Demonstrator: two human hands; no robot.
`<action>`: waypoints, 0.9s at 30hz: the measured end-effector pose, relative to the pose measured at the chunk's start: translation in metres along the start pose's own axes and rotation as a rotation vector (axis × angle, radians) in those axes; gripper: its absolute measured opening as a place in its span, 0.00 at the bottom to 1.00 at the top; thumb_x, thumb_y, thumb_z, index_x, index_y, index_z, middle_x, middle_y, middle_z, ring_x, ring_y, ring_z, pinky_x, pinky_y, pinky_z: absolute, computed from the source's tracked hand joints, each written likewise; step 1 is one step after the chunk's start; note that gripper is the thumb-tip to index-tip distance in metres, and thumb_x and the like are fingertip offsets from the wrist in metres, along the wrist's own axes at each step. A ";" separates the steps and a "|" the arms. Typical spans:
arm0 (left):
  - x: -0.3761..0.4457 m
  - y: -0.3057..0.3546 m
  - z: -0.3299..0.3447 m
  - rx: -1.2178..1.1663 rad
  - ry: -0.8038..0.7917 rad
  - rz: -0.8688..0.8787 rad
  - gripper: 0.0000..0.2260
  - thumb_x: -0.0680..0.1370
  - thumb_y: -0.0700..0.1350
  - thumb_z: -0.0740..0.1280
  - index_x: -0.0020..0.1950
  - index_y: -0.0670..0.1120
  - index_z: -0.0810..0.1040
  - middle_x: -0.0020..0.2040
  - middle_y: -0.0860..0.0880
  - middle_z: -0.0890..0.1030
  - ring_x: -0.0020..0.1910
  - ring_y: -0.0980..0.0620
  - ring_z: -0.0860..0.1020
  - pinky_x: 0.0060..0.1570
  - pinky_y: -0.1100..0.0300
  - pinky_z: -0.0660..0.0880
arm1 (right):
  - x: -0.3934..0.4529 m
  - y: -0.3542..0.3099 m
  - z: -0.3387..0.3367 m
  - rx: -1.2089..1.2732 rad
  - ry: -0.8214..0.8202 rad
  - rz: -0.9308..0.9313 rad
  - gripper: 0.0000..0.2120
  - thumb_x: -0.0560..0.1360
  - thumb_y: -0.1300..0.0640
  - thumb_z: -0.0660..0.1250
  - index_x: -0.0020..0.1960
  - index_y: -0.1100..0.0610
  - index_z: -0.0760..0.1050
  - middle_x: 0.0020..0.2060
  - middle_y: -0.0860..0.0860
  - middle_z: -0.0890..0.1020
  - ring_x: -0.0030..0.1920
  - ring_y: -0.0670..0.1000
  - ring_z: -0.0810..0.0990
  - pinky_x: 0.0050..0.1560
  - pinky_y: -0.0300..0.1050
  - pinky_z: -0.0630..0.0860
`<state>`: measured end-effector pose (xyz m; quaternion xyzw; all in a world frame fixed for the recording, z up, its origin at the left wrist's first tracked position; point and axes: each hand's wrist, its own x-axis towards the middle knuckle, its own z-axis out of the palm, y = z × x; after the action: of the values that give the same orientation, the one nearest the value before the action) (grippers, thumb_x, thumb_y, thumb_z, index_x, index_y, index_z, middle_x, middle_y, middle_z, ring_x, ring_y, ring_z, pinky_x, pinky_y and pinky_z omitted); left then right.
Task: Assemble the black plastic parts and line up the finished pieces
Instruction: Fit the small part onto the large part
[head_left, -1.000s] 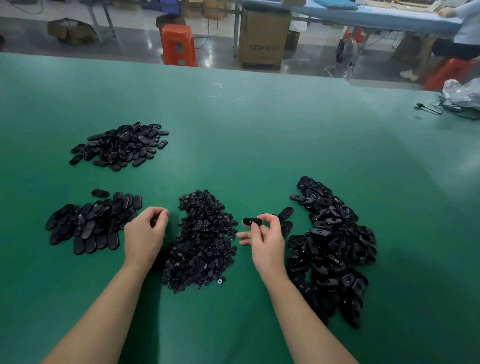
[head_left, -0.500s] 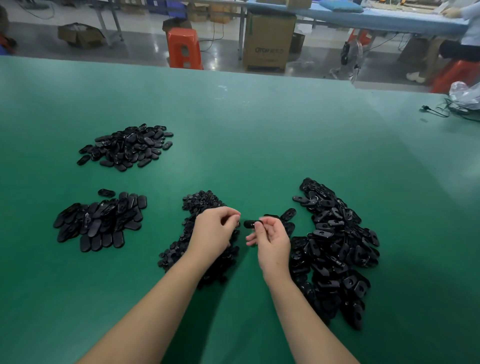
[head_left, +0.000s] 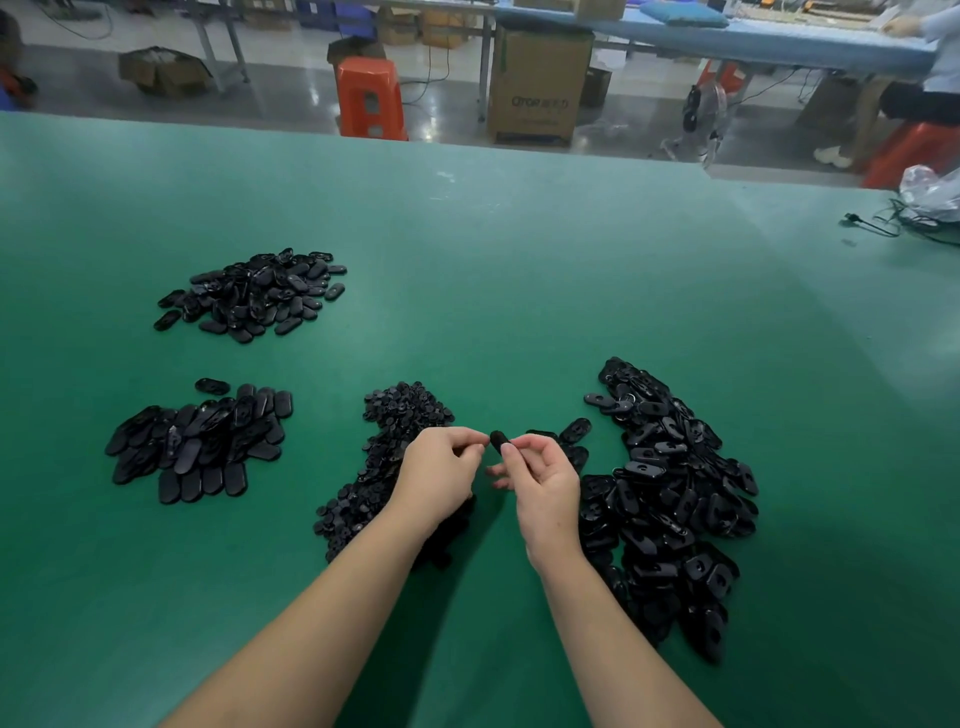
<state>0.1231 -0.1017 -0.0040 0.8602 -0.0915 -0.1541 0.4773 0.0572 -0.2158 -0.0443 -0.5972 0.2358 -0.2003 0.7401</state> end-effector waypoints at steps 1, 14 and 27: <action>-0.001 0.000 0.001 -0.032 0.002 -0.010 0.09 0.81 0.43 0.67 0.57 0.50 0.86 0.43 0.53 0.85 0.25 0.58 0.76 0.34 0.62 0.76 | 0.000 0.000 0.000 0.003 -0.001 -0.001 0.04 0.80 0.66 0.69 0.50 0.59 0.74 0.40 0.55 0.86 0.39 0.54 0.86 0.41 0.44 0.81; -0.001 0.014 0.002 -0.104 -0.033 0.073 0.07 0.80 0.42 0.68 0.52 0.52 0.84 0.41 0.55 0.84 0.36 0.60 0.79 0.43 0.60 0.78 | -0.003 0.000 -0.001 -0.366 -0.086 -0.078 0.08 0.82 0.58 0.65 0.48 0.46 0.76 0.39 0.41 0.85 0.40 0.38 0.82 0.42 0.30 0.74; -0.005 0.013 0.004 -0.226 -0.041 -0.047 0.07 0.78 0.35 0.69 0.49 0.45 0.84 0.37 0.45 0.82 0.27 0.54 0.76 0.29 0.66 0.72 | -0.003 0.003 0.004 -0.302 -0.050 0.004 0.13 0.75 0.44 0.57 0.54 0.40 0.77 0.49 0.53 0.85 0.52 0.61 0.84 0.57 0.68 0.78</action>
<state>0.1166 -0.1099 0.0060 0.7996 -0.0632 -0.1922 0.5654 0.0575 -0.2102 -0.0463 -0.7061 0.2458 -0.1459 0.6478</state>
